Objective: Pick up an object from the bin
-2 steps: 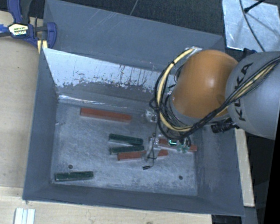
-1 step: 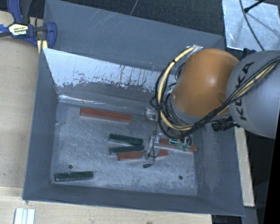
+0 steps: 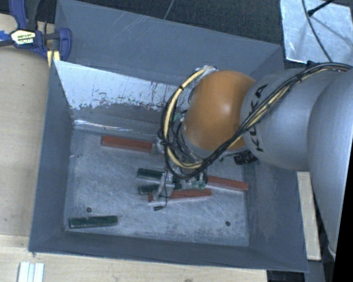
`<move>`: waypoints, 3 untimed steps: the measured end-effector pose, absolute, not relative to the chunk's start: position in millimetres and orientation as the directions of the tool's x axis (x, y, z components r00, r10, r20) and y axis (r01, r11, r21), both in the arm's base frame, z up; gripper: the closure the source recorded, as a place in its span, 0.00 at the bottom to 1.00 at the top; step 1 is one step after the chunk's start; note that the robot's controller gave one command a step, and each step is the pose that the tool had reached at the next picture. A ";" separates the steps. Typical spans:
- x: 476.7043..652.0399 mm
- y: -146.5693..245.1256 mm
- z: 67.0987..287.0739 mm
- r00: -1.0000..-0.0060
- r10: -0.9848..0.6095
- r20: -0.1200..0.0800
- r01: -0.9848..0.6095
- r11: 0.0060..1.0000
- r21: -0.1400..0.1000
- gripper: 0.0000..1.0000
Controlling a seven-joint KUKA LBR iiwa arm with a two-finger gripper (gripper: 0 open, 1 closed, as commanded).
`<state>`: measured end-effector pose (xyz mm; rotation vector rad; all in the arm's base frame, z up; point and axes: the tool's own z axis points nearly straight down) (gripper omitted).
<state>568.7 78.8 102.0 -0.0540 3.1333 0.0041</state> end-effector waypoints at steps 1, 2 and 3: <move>558.0 64.6 74.2 -1.000 0.015 -0.003 0.015 1.000 0.002 1.00; 558.0 64.6 74.2 -1.000 0.015 -0.003 0.015 1.000 0.003 1.00; 542.7 40.1 240.5 -0.955 -0.297 -0.004 -0.297 0.955 -0.001 1.00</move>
Offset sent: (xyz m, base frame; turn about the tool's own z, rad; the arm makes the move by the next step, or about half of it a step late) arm 0.0000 0.0000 0.0000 0.0000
